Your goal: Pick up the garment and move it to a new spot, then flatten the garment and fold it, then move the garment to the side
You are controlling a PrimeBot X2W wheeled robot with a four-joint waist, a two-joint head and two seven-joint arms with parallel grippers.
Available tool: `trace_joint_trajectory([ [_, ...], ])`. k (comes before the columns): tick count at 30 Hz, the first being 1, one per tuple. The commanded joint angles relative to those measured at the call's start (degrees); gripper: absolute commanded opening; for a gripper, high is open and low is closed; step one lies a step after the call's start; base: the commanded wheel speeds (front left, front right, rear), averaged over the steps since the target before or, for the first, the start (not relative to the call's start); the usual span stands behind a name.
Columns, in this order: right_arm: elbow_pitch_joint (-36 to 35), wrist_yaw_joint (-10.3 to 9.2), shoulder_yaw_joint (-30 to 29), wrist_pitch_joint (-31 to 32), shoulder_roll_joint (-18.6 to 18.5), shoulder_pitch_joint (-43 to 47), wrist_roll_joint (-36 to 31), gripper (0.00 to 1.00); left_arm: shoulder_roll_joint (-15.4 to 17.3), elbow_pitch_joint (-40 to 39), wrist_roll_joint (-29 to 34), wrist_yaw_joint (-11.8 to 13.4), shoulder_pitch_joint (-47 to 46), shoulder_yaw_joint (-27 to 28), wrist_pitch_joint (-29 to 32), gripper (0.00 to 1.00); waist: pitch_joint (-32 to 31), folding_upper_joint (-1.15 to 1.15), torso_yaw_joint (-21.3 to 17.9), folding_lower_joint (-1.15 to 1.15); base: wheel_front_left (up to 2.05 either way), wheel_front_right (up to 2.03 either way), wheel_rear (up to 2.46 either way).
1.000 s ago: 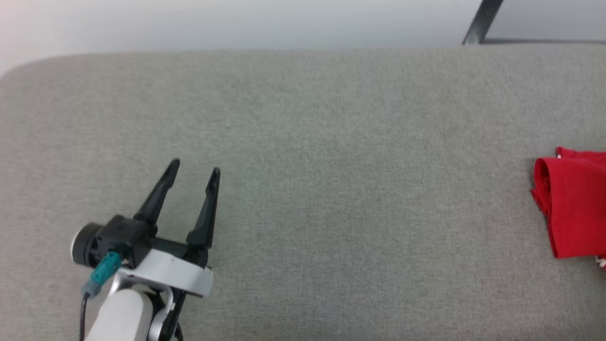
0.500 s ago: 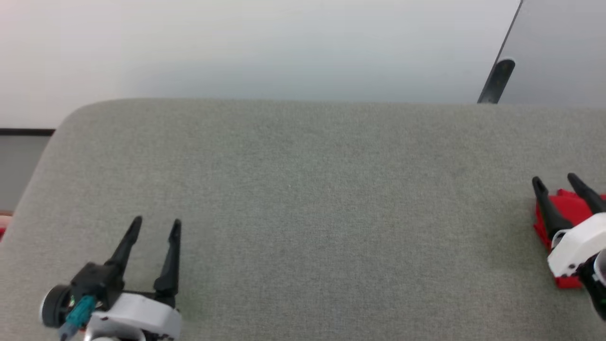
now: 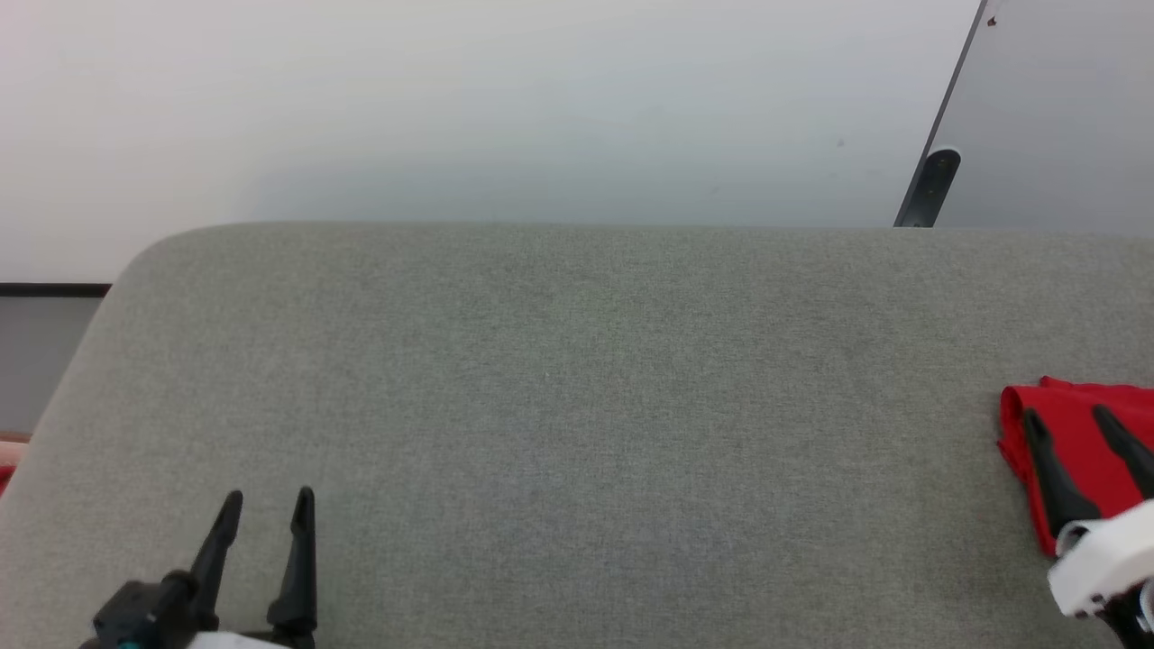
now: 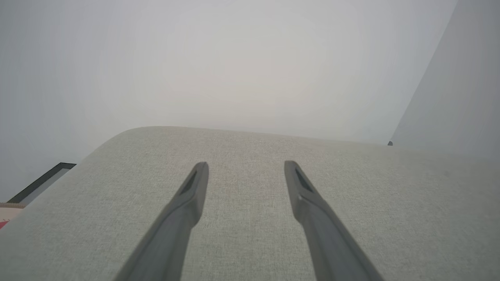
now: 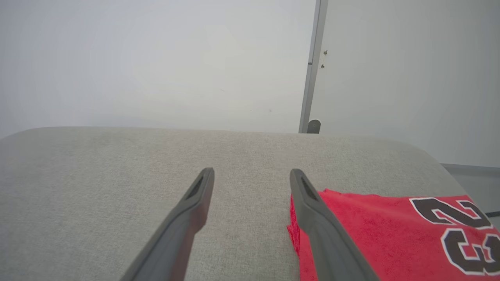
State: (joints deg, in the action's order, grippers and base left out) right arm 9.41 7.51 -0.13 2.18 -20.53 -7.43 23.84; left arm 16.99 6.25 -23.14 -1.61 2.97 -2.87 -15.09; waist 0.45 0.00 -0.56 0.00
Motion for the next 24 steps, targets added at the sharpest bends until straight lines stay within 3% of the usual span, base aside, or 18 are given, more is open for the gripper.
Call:
trace_joint_trajectory([
  [1, -1.4, -0.05, -1.7, 0.4, 0.6, 1.9, -0.6, 1.00, -0.2, -0.7, -0.3, -0.2, 1.4, 0.4, 0.0, 1.00, -0.1, 0.00, 0.0, 0.00, 0.00, 0.00, 0.00],
  [10, -7.7, -0.05, -6.2, 3.3, 2.4, 7.6, -1.6, 1.00, -0.7, -3.6, 0.2, 0.7, 4.3, 1.0, 0.0, 1.00, 0.7, 0.00, -0.4, 0.00, 0.00, 0.00, 0.00],
  [24, -9.7, -0.04, -7.0, 4.8, 3.2, 7.7, -2.1, 1.00, -1.2, -4.7, 0.4, 1.3, 3.6, 0.8, 0.0, 1.00, 1.6, 0.00, -0.3, 0.00, 0.00, 0.00, 0.00],
])
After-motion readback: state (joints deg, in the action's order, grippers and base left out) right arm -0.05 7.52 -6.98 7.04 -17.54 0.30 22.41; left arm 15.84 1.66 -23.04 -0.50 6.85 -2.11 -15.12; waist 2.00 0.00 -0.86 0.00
